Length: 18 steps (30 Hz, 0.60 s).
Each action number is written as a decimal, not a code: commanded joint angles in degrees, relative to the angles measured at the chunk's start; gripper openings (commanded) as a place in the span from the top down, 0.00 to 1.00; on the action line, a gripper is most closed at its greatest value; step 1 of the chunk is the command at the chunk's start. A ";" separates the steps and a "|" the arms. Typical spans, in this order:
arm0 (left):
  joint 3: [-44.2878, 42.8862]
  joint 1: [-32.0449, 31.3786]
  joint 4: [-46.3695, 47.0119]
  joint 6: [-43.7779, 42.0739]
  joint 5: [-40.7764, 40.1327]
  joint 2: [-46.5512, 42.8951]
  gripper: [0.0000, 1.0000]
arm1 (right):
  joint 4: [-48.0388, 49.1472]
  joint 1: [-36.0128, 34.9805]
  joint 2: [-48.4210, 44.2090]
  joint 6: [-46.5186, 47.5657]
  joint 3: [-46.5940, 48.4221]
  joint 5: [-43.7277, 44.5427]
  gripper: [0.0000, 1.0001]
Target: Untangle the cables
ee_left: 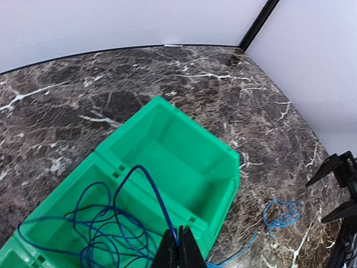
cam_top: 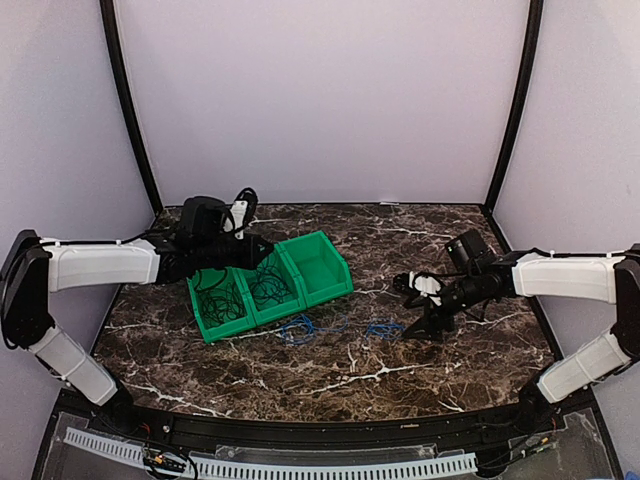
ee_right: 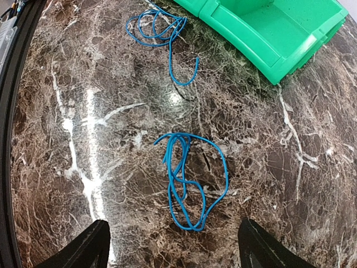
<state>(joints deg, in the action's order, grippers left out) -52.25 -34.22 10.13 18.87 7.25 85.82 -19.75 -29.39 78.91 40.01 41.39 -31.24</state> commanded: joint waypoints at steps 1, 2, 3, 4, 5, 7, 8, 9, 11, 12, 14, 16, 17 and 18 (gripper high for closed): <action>-3.51 -2.57 4.74 0.47 5.04 1.01 1.00 | 0.24 -0.58 0.24 0.31 1.02 0.22 0.19; -3.24 -2.67 5.21 1.19 5.62 1.28 1.00 | 0.20 -0.58 0.30 0.33 1.06 0.22 0.19; -2.96 -2.68 6.56 1.49 7.18 1.76 1.00 | 0.23 -0.58 0.43 0.33 1.06 0.30 0.19; -2.23 -2.74 7.31 2.01 7.96 1.96 1.00 | 0.10 -0.54 0.53 0.33 1.06 0.31 0.19; -1.97 -2.76 8.18 2.34 8.60 2.33 1.00 | 0.04 -0.55 0.56 0.33 1.07 0.31 0.19; -1.26 -2.73 8.33 3.04 7.71 2.66 1.00 | 0.07 -0.59 0.53 0.33 1.07 0.31 0.19; -0.64 -2.70 8.42 3.28 6.82 2.53 1.00 | 0.12 -0.66 0.54 0.33 1.07 0.31 0.19; -0.25 -2.70 8.50 3.37 6.38 2.39 1.00 | 0.08 -0.65 0.51 0.33 1.07 0.37 0.19; 0.76 -2.65 8.40 3.63 5.29 1.81 1.00 | 0.06 -0.67 0.54 0.33 1.07 0.38 0.19; 1.34 -2.69 8.08 3.56 4.74 1.52 1.00 | 0.07 -0.67 0.52 0.33 1.07 0.33 0.19; 1.84 -2.63 7.12 3.28 3.51 1.17 1.00 | 0.06 -0.63 0.60 0.33 1.07 0.31 0.19; 2.15 -2.61 5.42 3.01 1.50 1.11 1.00 | -0.02 -0.67 0.66 0.34 1.14 0.31 0.19; 2.19 -2.61 4.72 2.92 0.51 1.11 1.00 | -0.05 -0.67 0.70 0.37 1.16 0.31 0.19; 2.30 -2.61 3.32 2.88 -1.37 0.99 1.00 | -0.05 -0.67 0.71 0.41 1.15 0.31 0.19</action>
<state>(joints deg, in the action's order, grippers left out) -50.94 -37.08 16.32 21.69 10.85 88.49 -19.79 -29.41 79.20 40.03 41.39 -30.98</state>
